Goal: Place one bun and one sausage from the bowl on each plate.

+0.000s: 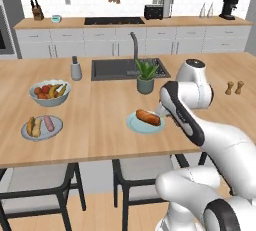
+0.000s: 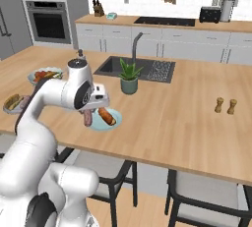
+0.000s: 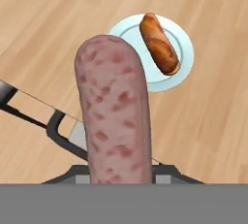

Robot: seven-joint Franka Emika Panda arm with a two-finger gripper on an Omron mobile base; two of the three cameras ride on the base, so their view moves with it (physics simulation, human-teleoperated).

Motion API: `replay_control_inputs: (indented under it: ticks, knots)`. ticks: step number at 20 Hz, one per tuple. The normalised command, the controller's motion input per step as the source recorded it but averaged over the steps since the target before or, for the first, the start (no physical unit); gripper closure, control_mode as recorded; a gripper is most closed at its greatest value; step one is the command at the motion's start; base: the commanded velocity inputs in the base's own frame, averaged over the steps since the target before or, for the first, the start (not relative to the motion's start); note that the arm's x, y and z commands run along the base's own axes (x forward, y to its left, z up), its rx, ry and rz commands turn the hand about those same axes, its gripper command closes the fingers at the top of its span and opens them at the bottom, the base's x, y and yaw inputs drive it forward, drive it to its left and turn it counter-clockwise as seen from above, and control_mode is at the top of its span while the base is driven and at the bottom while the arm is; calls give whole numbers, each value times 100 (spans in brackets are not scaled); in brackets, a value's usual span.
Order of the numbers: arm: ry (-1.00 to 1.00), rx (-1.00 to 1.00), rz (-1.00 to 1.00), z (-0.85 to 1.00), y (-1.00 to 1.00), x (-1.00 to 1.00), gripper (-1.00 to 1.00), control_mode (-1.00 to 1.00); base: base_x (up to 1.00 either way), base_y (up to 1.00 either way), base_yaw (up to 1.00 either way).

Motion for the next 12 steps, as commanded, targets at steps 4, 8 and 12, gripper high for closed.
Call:
replay_control_inputs:
  ticks: [4,8,12]
  knots:
    - [1,-3,18,-37,52,100,100,-100,0,0,0]
    - [27,-22,25,-4,23,78,100,-100,0,0,0]
    - [13,-14,25,-7,-2,14,100,-100,0,0,0]
